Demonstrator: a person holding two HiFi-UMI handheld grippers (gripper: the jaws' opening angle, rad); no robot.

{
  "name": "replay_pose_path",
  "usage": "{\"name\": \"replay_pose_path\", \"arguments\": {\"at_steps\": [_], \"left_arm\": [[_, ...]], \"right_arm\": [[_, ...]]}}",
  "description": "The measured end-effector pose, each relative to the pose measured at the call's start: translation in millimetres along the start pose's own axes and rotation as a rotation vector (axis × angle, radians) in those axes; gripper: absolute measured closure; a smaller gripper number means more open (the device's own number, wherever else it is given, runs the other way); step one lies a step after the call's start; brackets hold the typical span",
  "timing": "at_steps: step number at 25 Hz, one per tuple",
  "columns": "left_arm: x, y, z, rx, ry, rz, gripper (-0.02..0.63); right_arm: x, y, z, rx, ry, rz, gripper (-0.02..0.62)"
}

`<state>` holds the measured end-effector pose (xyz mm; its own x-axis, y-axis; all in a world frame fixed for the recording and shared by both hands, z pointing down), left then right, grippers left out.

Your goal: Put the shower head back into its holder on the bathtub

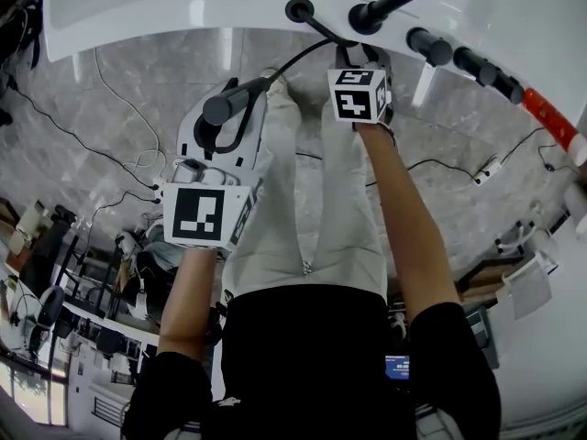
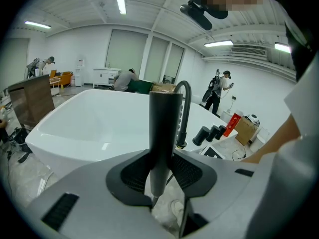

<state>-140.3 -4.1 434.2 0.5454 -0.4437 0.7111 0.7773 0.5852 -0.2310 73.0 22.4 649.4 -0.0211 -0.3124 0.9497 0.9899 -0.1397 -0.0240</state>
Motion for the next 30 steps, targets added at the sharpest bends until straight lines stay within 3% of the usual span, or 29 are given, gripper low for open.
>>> {"name": "replay_pose_path", "arguments": {"at_steps": [4, 7, 30], "left_arm": [[0.9, -2.8, 2.9, -0.004, -0.005, -0.005, 0.462], [1.2, -3.6, 4.2, -0.004, -0.007, -0.005, 0.463], [-5.8, 0.6, -7.2, -0.003, 0.007, -0.029, 0.462]], "right_arm": [[5.3, 0.8, -0.8, 0.038, -0.005, 0.022, 0.450], [5.7, 3.0, -1.7, 0.068, 0.000, 0.038, 0.510], [-33.3, 5.7, 5.2, 0.021, 0.049, -0.059, 0.528]]}}
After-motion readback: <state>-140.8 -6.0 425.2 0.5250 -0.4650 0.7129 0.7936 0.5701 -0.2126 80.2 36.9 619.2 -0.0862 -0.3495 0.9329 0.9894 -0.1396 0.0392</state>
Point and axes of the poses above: the fingertips, and each gripper's own axes: x forward along the fingers, y to its right, z out of its underside, the point moved 8 cm from there along -x, backward along the fingers, and after that the axes turned 6 degrees about -y, right-handed, at the moved point
